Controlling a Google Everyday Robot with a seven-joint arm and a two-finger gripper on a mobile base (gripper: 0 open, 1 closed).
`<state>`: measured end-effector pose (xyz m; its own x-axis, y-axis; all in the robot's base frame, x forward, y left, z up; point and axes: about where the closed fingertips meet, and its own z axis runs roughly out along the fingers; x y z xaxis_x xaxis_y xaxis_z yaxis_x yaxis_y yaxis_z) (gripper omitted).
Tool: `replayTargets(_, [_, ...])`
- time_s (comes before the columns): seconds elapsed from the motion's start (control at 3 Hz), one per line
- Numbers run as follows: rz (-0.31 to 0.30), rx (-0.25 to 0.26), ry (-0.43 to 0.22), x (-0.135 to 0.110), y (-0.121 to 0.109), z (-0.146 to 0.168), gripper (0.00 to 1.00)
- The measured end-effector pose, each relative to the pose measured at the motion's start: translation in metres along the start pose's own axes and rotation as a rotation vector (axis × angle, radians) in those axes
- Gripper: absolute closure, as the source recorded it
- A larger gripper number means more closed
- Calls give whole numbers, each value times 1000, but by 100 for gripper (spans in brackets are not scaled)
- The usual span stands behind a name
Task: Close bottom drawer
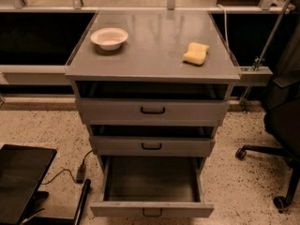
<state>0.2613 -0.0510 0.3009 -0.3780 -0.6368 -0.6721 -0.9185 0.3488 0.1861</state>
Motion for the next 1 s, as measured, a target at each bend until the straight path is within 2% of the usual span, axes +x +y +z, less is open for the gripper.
replayTargets(0.33, [32,90,4,12,-45,39,0])
replayTargets(0.67, [53,134,-16,9,-76,45,0])
replayTargets(1.0, [52,142,-31,10,-75,38,0])
